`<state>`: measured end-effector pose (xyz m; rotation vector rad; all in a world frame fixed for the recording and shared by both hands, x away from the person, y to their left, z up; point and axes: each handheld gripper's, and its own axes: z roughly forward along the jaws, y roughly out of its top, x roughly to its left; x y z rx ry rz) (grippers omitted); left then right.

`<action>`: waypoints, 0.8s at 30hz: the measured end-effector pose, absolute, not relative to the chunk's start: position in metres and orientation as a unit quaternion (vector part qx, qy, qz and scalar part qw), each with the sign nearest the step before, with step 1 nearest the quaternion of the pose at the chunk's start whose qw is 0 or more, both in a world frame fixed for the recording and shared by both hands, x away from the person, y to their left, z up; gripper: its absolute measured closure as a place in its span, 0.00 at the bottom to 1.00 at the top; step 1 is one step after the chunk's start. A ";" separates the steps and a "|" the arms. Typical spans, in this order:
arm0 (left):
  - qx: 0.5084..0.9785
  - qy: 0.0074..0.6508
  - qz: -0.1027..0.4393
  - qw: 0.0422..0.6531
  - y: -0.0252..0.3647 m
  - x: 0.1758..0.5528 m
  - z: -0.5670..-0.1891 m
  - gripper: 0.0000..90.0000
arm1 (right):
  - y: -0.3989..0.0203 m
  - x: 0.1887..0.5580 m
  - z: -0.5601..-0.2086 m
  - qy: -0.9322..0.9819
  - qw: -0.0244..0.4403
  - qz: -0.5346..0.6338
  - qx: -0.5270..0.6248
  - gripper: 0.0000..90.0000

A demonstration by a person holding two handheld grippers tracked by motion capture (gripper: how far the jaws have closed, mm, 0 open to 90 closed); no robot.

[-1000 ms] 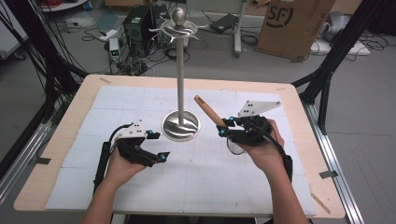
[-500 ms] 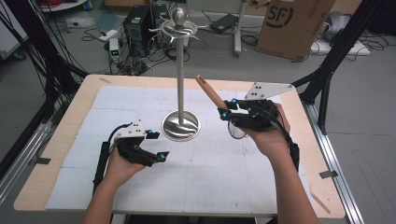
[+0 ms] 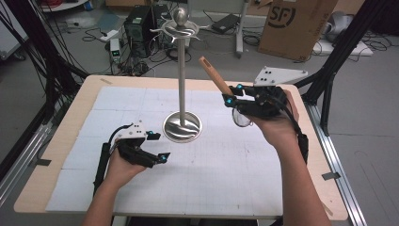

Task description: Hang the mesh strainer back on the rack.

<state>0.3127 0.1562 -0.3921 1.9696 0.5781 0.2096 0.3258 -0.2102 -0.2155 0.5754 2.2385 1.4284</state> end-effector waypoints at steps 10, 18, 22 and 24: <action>0.818 0.240 0.088 0.515 0.156 0.313 -0.392 0.19 | -0.215 0.333 -0.203 0.799 0.209 0.525 0.207 0.76; 0.817 0.242 0.087 0.516 0.156 0.313 -0.392 0.19 | -0.215 0.339 -0.192 0.797 0.212 0.529 0.199 0.76; 0.818 0.241 0.088 0.514 0.157 0.313 -0.392 0.19 | -0.213 0.341 -0.186 0.796 0.215 0.529 0.199 0.76; 0.818 0.242 0.087 0.514 0.156 0.313 -0.392 0.19 | -0.211 0.344 -0.183 0.796 0.221 0.529 0.193 0.76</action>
